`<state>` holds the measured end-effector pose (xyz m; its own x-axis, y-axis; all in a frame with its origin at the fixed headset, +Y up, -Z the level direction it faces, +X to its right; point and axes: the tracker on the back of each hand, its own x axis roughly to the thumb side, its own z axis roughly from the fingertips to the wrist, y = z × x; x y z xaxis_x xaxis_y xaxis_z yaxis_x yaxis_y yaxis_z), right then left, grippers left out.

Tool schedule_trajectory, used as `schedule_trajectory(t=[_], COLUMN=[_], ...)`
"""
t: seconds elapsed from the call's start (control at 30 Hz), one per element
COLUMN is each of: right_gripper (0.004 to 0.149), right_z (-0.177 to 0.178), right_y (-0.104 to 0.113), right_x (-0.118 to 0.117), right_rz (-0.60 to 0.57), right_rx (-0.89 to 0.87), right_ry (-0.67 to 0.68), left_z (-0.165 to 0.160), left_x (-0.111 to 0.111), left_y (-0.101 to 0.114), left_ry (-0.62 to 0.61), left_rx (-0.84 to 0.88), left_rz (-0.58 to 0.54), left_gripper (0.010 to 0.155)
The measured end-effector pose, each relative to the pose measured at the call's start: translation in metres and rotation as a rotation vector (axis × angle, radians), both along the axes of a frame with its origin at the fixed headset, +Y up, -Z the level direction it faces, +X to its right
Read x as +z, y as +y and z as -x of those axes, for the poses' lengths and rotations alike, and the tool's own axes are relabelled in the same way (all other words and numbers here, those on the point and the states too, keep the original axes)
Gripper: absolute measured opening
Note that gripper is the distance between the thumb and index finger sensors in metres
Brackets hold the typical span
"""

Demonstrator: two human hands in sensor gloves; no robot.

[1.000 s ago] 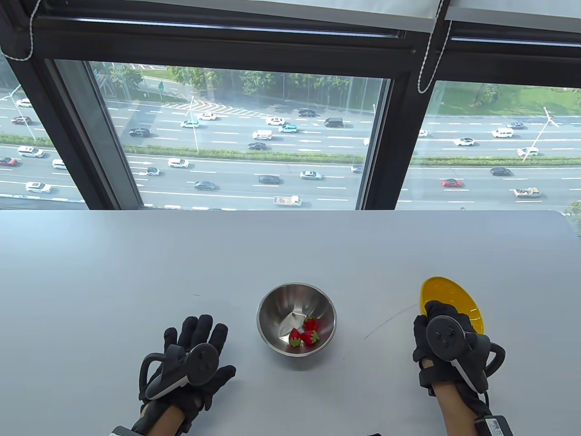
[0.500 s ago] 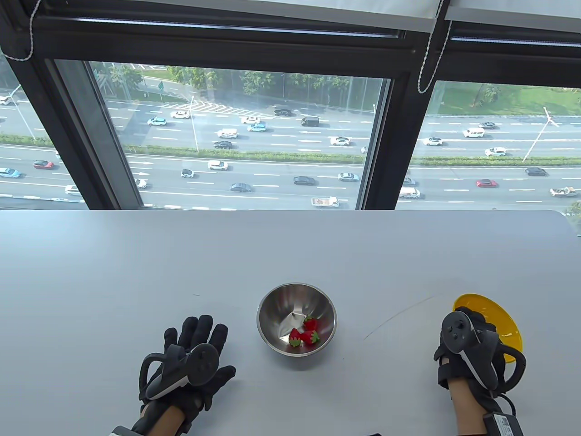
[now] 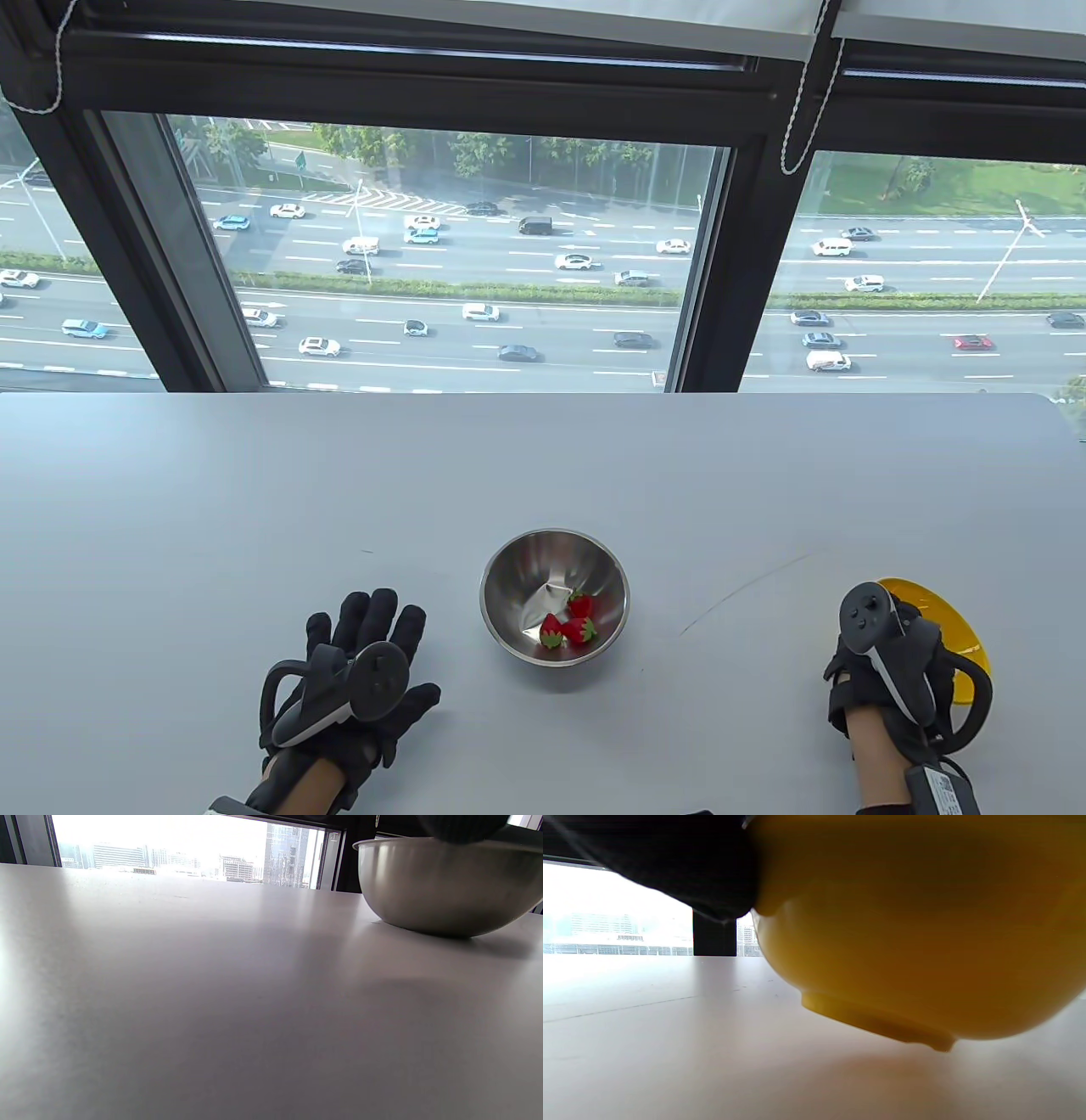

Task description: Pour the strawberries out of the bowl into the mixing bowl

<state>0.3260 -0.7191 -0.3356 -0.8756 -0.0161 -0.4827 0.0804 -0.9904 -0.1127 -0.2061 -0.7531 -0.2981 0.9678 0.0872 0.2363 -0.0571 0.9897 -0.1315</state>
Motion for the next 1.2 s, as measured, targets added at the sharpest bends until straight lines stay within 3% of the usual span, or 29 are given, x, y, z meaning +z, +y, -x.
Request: schedule_trajectory(t=[0.57, 0.83, 1.0, 1.2], right_gripper=[0.054, 0.056, 0.064, 0.072], right_z=[-0.012, -0.012, -0.013, -0.008], right_y=[-0.027, -0.029, -0.027, -0.012], right_x=[-0.004, -0.004, -0.003, 0.000], right_rz=[0.257, 0.269, 0.276, 0.202], right_rx=[-0.225, -0.249, -0.243, -0.203], right_ry=[-0.040, -0.032, -0.043, -0.022], left_z=[0.000, 0.000, 0.000, 0.001], left_x=[0.000, 0.000, 0.000, 0.000], left_y=[0.000, -0.001, -0.001, 0.000], left_ry=[0.001, 0.000, 0.001, 0.004], left_rx=[-0.003, -0.006, -0.003, 0.006], left_rz=[0.004, 0.008, 0.006, 0.000], left_gripper=[0.088, 0.088, 0.088, 0.088])
